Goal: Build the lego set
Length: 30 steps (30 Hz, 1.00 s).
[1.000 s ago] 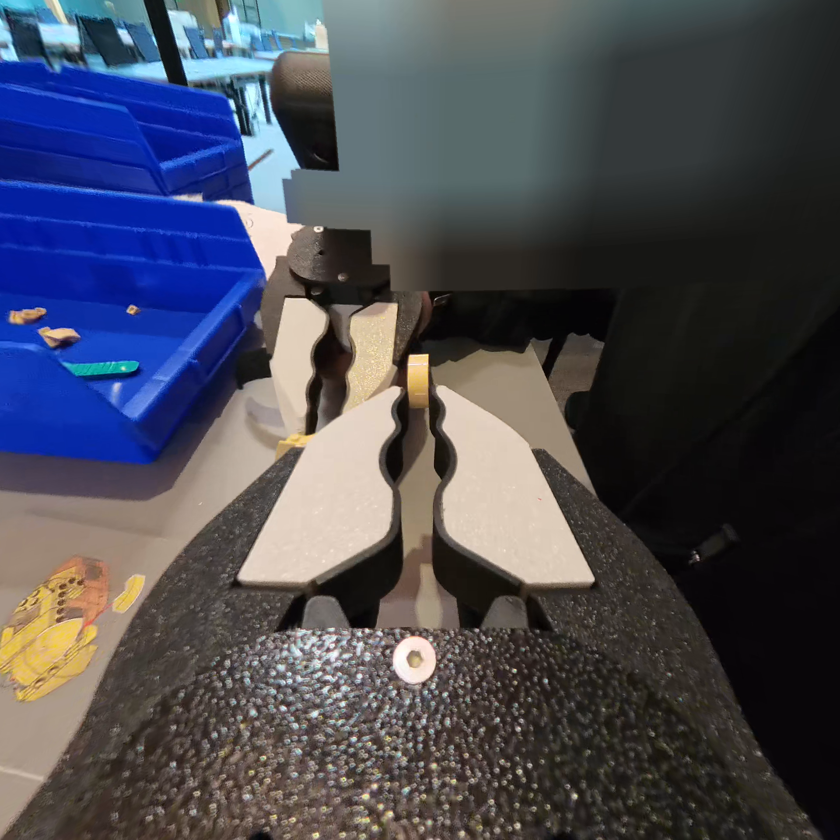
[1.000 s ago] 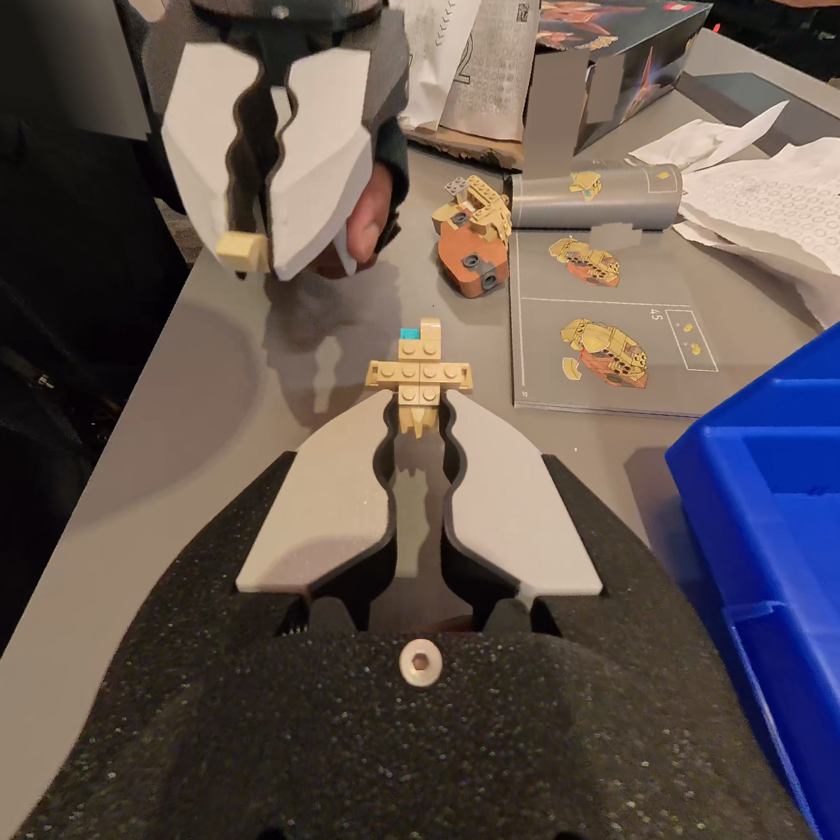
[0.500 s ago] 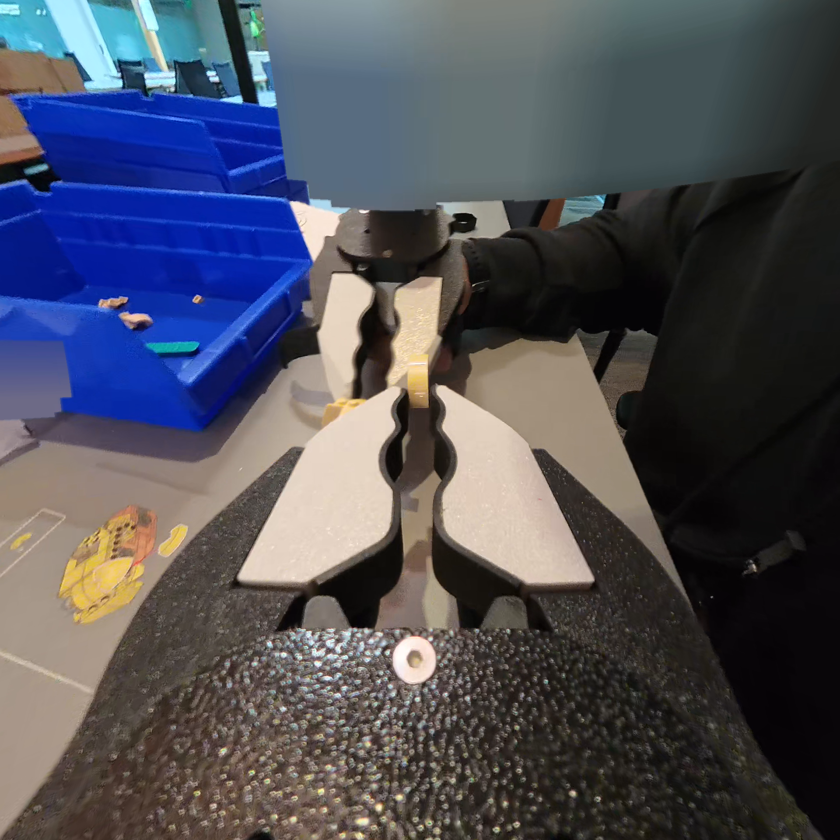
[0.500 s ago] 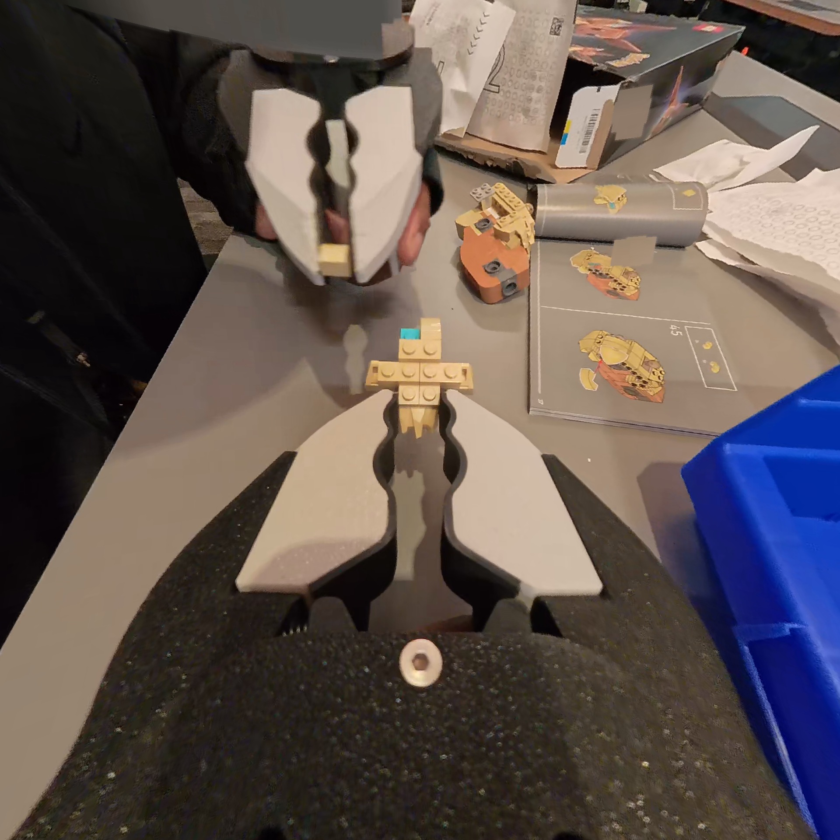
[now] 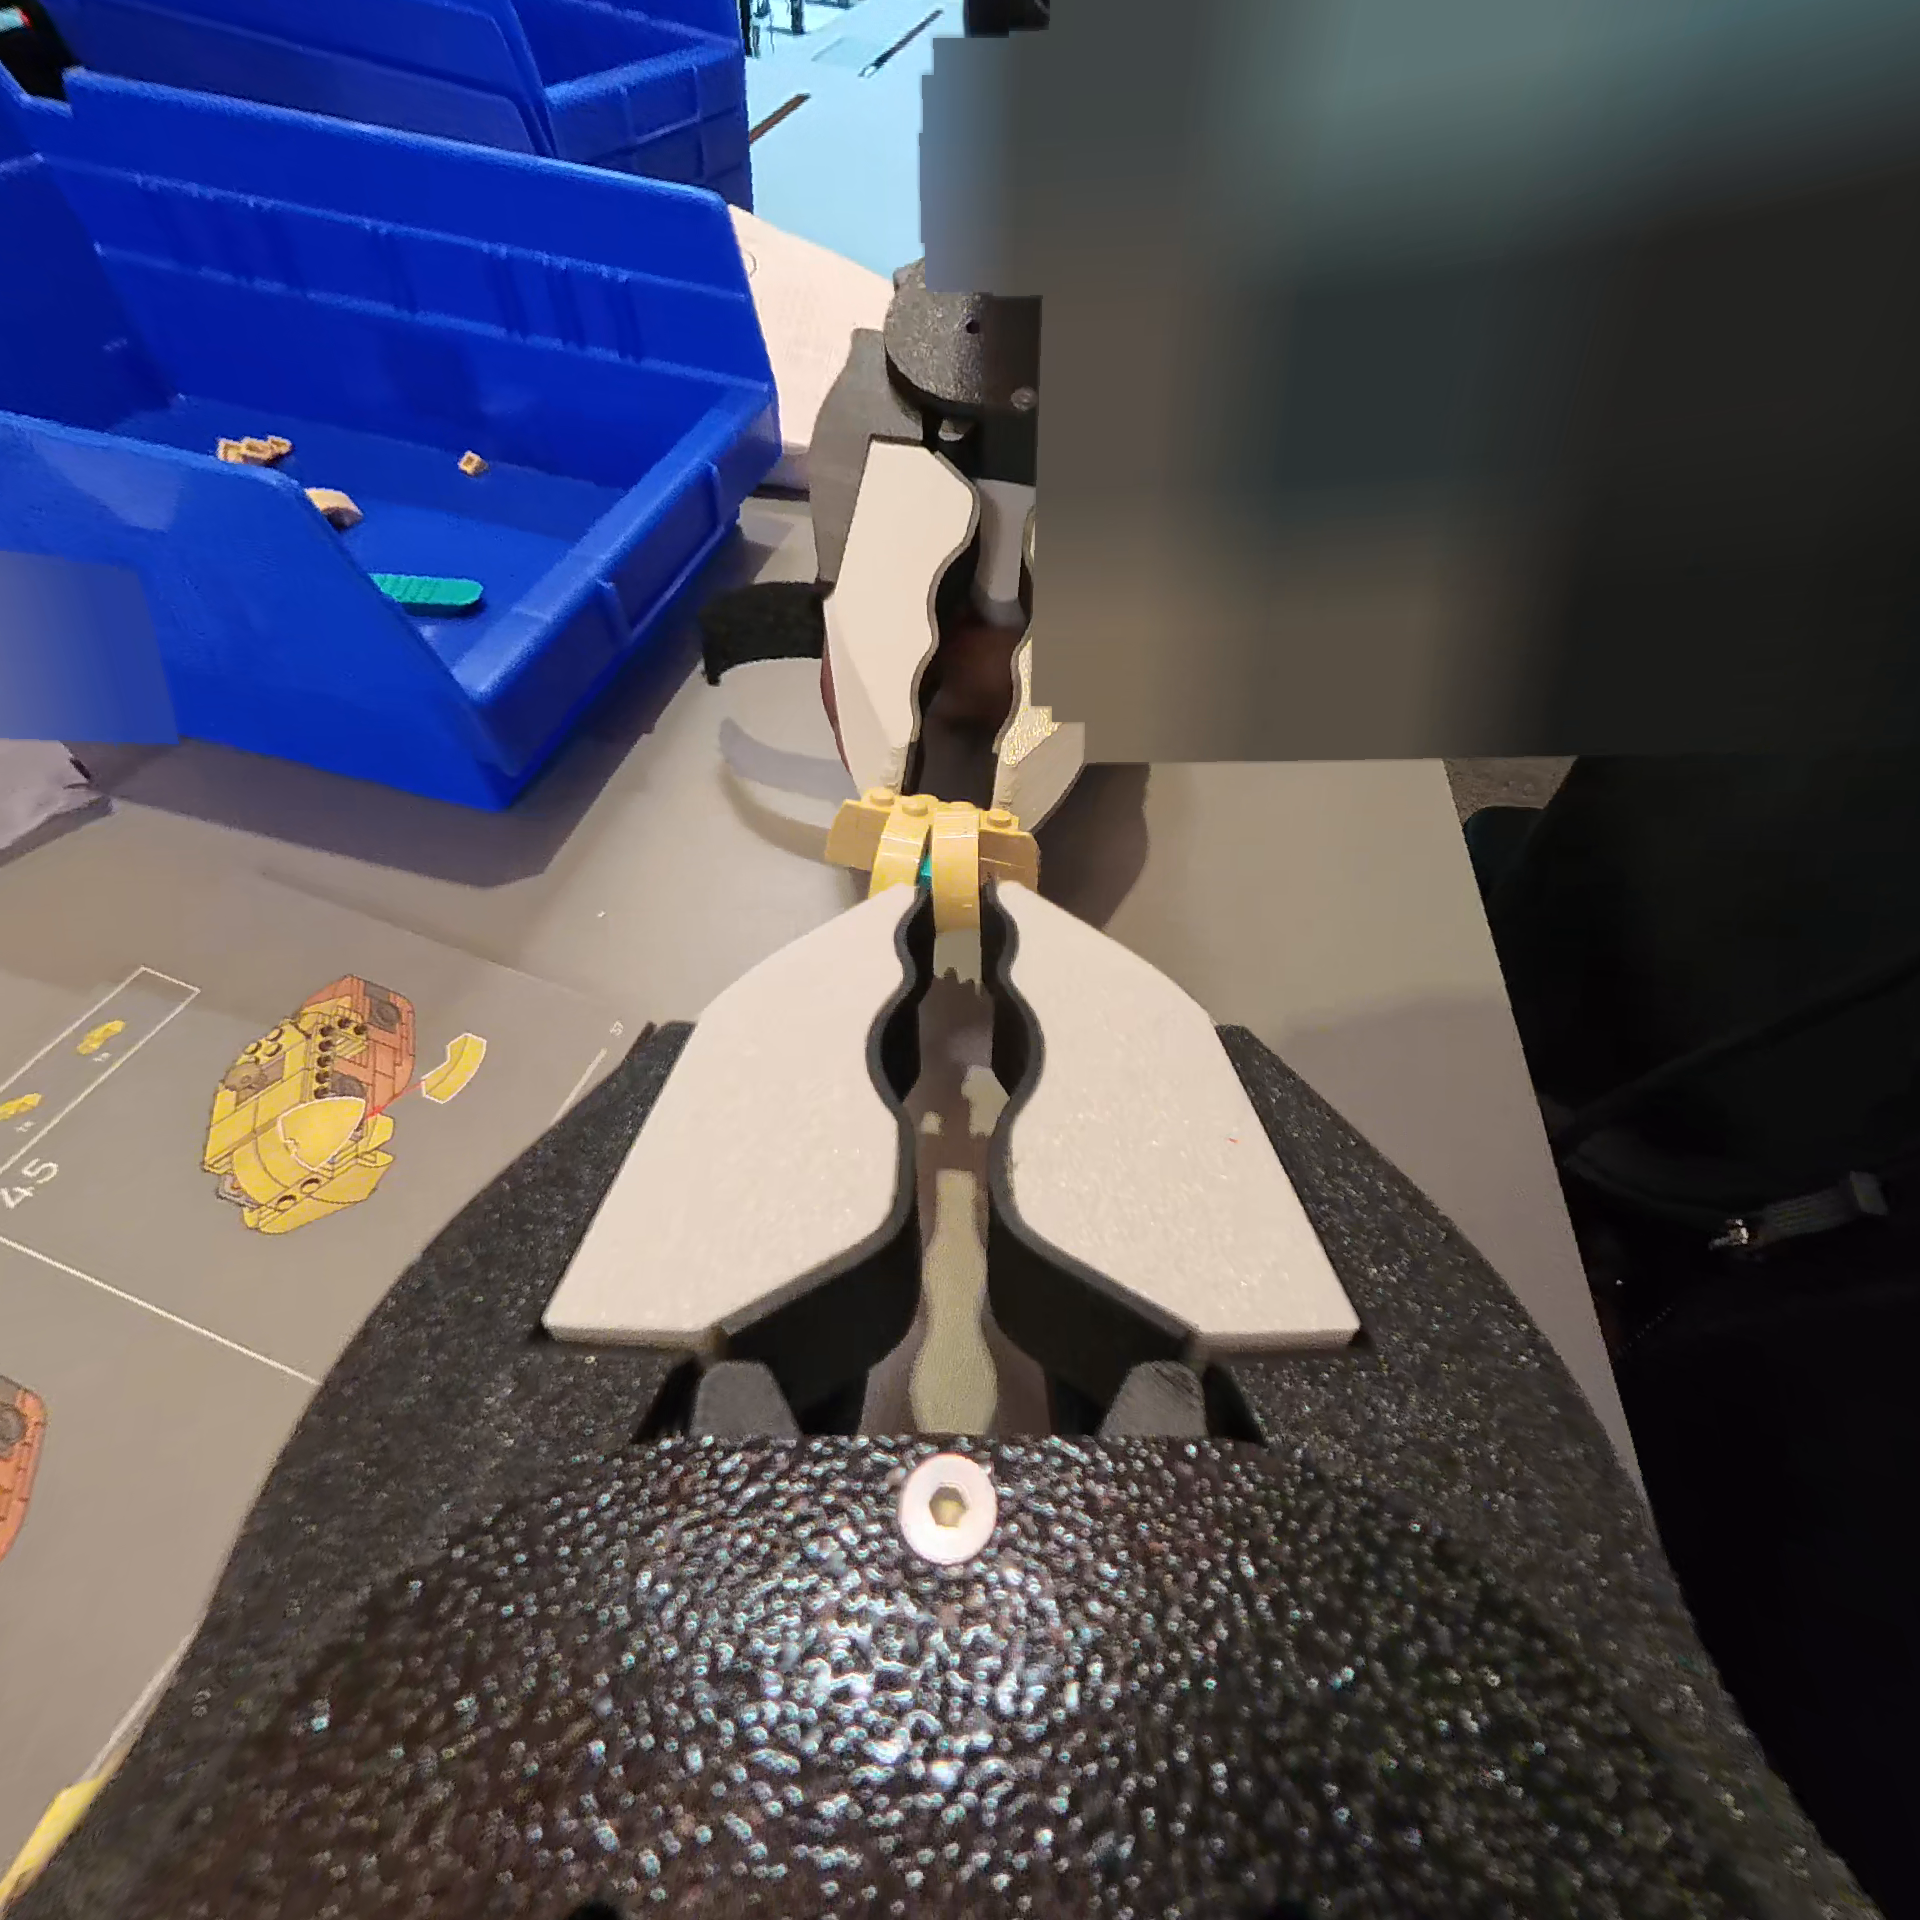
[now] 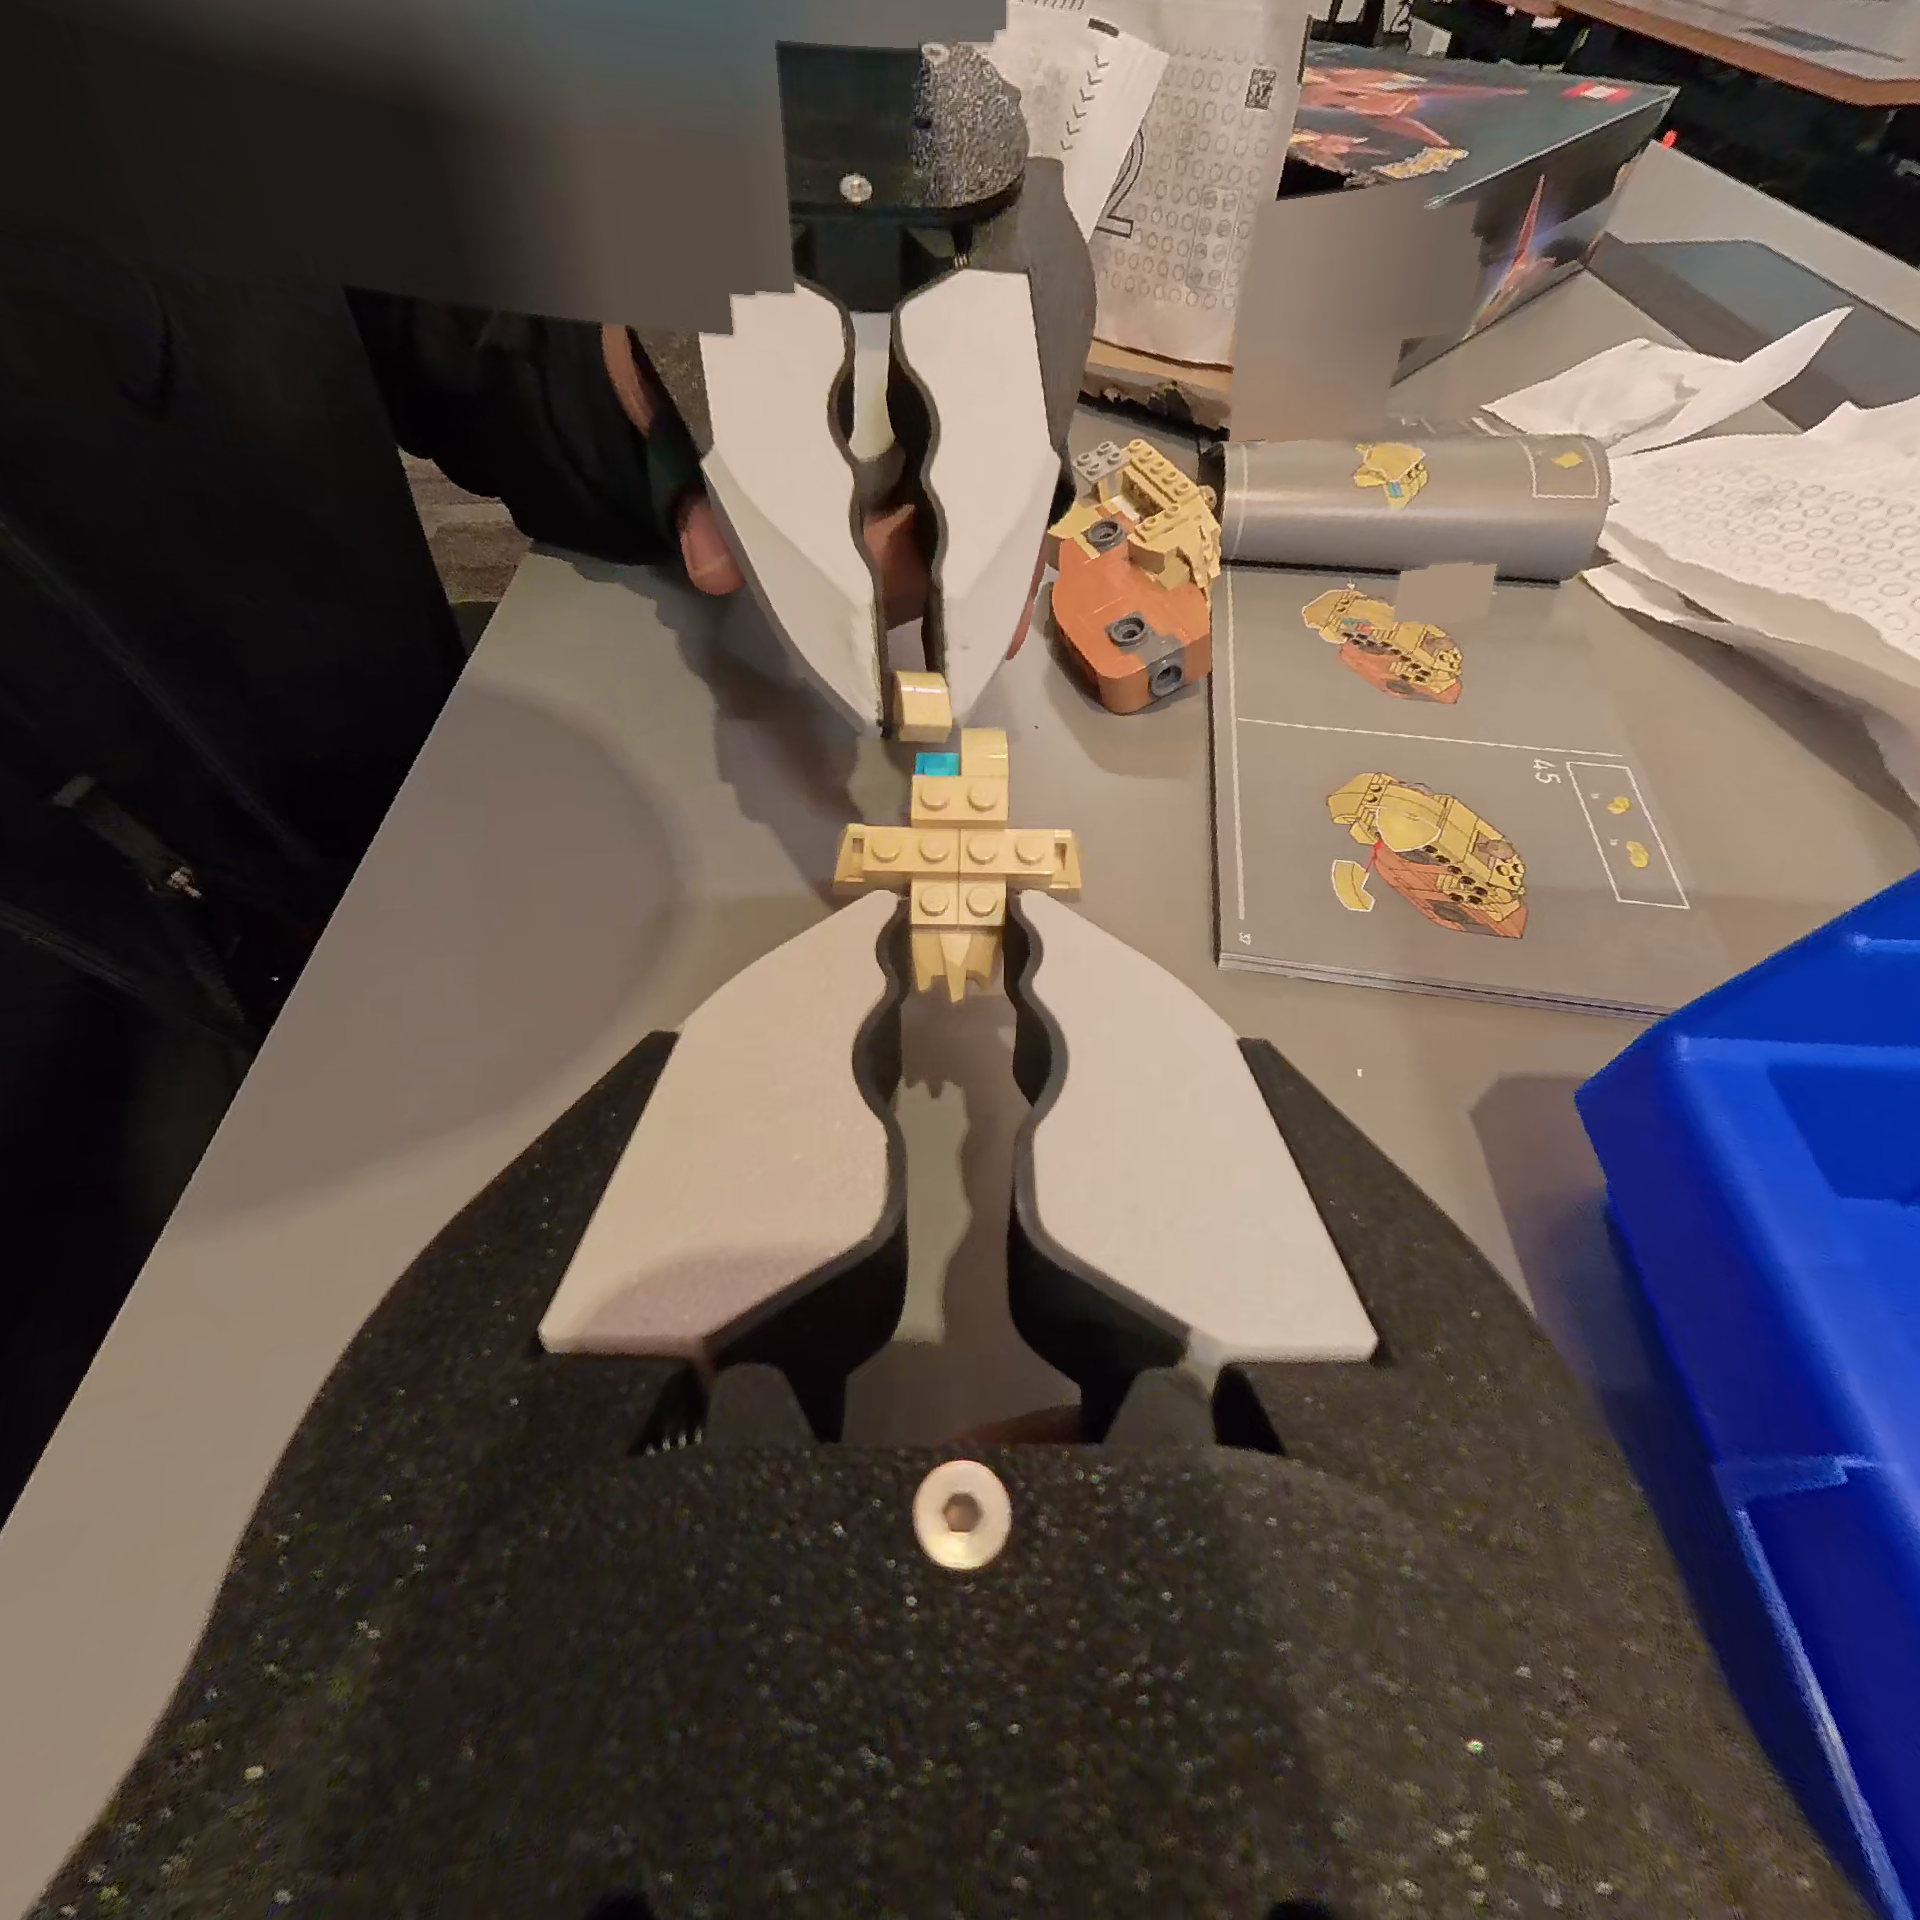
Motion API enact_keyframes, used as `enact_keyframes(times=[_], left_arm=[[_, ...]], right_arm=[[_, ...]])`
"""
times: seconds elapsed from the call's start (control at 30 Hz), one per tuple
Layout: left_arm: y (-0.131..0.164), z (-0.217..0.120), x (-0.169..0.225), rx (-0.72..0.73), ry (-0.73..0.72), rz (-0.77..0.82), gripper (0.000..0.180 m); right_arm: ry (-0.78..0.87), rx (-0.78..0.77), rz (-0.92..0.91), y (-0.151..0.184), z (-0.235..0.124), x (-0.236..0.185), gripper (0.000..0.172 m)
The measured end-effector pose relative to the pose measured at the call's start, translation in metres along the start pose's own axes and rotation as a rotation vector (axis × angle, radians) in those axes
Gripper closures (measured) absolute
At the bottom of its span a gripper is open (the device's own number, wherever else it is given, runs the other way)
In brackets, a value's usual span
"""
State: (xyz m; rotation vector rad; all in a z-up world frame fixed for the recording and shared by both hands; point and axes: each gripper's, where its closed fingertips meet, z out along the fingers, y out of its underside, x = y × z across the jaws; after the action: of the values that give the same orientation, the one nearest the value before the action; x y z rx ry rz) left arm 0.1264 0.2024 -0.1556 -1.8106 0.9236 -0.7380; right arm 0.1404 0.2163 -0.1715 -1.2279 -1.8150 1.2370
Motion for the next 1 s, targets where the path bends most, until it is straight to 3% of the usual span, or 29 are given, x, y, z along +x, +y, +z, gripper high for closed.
enact_keyframes(times=[0.17,0.63,1.0], left_arm=[[0.001,-0.002,-0.008,-0.027,-0.048,-0.029,0.172],[0.002,-0.002,-0.026,-0.088,-0.275,0.16,0.173],[-0.001,-0.002,-0.03,-0.092,-0.361,0.311,0.173]], right_arm=[[0.022,0.003,0.069,-0.001,0.002,0.005,0.155],[0.04,0.028,0.227,-0.005,0.005,0.011,0.155],[0.026,0.028,0.22,-0.005,0.006,0.009,0.155]])
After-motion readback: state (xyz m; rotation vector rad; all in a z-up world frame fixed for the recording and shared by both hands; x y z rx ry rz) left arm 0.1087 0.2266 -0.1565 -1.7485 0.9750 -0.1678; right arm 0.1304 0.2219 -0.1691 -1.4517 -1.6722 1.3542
